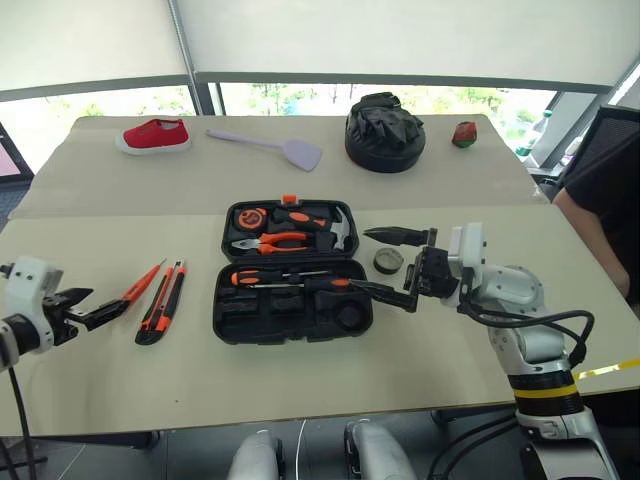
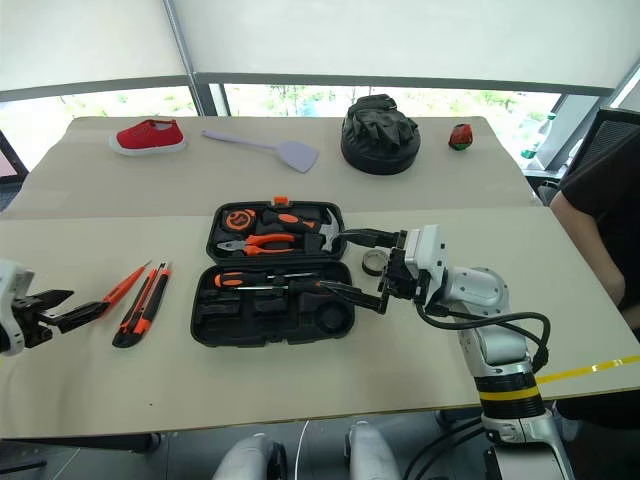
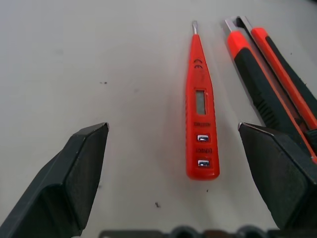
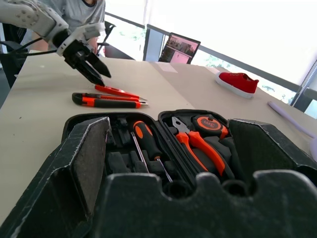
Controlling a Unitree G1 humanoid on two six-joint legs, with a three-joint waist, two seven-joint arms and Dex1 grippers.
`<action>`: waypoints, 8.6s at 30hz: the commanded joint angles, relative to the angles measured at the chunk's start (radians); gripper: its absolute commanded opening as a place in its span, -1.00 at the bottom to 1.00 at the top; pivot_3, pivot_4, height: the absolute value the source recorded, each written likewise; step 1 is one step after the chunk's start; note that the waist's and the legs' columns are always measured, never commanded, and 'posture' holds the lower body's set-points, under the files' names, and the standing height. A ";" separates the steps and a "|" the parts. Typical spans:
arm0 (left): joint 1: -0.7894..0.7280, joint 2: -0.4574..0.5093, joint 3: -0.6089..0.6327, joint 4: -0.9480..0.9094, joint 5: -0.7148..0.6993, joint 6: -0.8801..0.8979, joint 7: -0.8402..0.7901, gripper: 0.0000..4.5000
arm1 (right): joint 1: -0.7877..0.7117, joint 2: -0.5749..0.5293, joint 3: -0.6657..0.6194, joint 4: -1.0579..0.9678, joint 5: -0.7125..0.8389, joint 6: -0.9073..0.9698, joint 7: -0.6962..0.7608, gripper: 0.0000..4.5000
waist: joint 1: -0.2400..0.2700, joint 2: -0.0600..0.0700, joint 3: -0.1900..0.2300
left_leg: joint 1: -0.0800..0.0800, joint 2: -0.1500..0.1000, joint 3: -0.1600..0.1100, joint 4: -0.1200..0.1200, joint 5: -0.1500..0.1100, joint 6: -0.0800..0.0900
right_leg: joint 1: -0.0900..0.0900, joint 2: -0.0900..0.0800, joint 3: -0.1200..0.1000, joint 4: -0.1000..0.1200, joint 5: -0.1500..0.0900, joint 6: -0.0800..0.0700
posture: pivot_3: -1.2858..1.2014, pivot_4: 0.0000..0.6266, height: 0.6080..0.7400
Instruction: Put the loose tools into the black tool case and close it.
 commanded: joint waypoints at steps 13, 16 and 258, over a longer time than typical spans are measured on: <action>-0.232 -0.047 -0.215 0.220 0.206 -0.102 -0.059 0.21 | 0.012 -0.017 -0.008 -0.101 0.029 0.035 -0.028 1.00 | 0.011 0.000 0.000 | 0.005 -0.001 0.000 0.004 0.003 -0.001 | 0.005 -0.001 0.000 0.003 0.001 0.000 | 0.03 -0.52 1.00; -0.221 -0.047 -0.198 0.225 0.199 -0.111 -0.064 -0.22 | 0.018 -0.015 -0.008 -0.105 0.028 0.034 -0.031 1.00 | 0.008 0.001 0.000 | 0.005 -0.001 0.000 0.004 0.003 -0.001 | 0.004 -0.001 0.000 0.005 0.001 0.000 | 0.03 -0.52 1.00; -0.489 -0.231 -0.726 -0.500 0.343 -0.021 -0.351 -0.27 | 0.214 -0.113 -0.082 -0.057 0.043 -0.062 0.016 1.00 | 0.032 0.006 0.000 | -0.005 -0.003 0.000 0.022 -0.005 0.009 | 0.005 0.001 0.008 0.000 0.004 0.008 | 0.03 -0.52 1.00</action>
